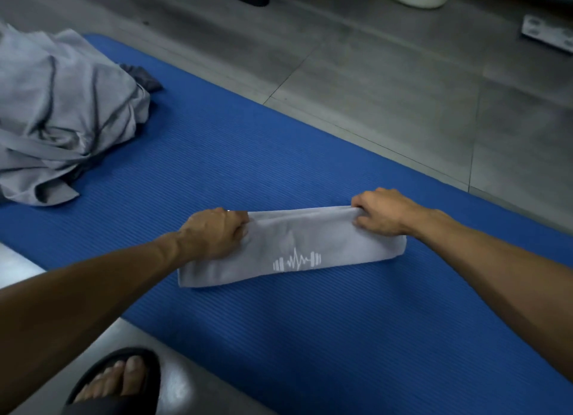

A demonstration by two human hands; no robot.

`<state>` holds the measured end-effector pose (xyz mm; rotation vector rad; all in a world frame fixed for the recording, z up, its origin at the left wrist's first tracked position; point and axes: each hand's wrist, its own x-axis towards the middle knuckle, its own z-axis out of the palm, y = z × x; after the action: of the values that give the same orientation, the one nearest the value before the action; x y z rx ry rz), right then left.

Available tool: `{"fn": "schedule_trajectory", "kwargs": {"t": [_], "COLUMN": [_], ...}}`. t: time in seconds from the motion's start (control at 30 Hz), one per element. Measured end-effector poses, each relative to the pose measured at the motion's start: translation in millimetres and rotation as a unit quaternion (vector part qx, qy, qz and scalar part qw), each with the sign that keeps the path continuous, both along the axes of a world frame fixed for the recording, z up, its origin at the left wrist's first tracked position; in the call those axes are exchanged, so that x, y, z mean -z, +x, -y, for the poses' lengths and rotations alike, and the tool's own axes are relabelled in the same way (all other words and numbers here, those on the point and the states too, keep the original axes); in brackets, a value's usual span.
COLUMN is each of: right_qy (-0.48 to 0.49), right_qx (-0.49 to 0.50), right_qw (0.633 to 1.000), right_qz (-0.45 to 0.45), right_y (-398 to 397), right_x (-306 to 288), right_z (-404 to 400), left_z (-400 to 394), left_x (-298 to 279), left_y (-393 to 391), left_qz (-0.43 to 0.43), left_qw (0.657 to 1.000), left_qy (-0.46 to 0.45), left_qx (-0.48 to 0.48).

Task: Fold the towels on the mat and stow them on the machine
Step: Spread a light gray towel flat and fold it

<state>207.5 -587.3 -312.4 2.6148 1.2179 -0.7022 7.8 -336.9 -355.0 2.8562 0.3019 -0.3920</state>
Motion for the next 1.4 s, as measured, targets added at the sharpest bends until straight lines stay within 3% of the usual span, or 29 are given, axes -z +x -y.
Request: {"fn": "schedule_trajectory", "kwargs": {"t": [0.1, 0.33, 0.43, 0.5, 0.57, 0.63, 0.7, 0.8, 0.97, 1.1, 1.2, 1.3, 1.4], "right_qy": [0.018, 0.04, 0.048, 0.046, 0.039, 0.073, 0.164, 0.199, 0.063, 0.006, 0.039, 0.141, 0.111], "right_qx": [0.01, 0.052, 0.075, 0.093, 0.094, 0.052, 0.017, 0.005, -0.072, 0.07, 0.159, 0.074, 0.023], "right_qw": [0.999, 0.997, 0.996, 0.995, 0.994, 0.987, 0.973, 0.976, 0.992, 0.991, 0.97, 0.979, 0.992], "right_qz": [0.05, 0.043, 0.03, 0.016, 0.038, 0.13, 0.161, 0.085, 0.087, 0.111, 0.18, 0.124, 0.057], "right_y": [8.2, 19.2, 21.4, 21.2, 18.3, 4.9, -27.9, -84.9, -34.8, 6.7, -20.9, -76.2, -96.1], "right_x": [15.5, 51.2, 58.7, 58.6, 57.2, 62.3, 76.9, 106.5, 116.2, 106.3, 103.1, 105.3, 110.3], "right_z": [-7.9, -5.9, -5.1, -3.9, -4.1, -10.6, -28.5, -55.2, 3.8, 58.3, 27.3, -28.7, -41.6], "left_z": [0.8, 5.2, 8.8, 14.2, 17.0, 15.3, 10.9, 9.8, 6.3, 9.3, 10.4, 7.8, 5.0], "left_x": [5.1, 22.2, 33.1, 42.4, 56.4, 67.0, 71.9, 73.3, 74.0, 66.8, 67.1, 73.9, 79.8], "left_y": [13.3, 30.3, 31.7, 29.4, 26.7, 26.2, 28.5, 30.6, 33.1, 36.4, 36.8, 33.8, 31.2], "left_qz": [-0.003, -0.029, 0.106, 0.161, 0.108, 0.048, 0.029, 0.027, 0.023, 0.008, 0.02, 0.049, 0.066], "left_qw": [0.998, 0.986, 0.987, 0.981, 0.976, 0.979, 0.98, 0.979, 0.98, 0.98, 0.981, 0.979, 0.977], "left_qy": [0.066, 0.165, 0.124, 0.082, 0.077, 0.075, 0.082, 0.082, 0.057, 0.05, 0.039, 0.035, 0.021], "left_qx": [-0.013, -0.009, -0.009, 0.077, 0.171, 0.183, 0.179, 0.182, 0.189, 0.191, 0.188, 0.197, 0.202]}}
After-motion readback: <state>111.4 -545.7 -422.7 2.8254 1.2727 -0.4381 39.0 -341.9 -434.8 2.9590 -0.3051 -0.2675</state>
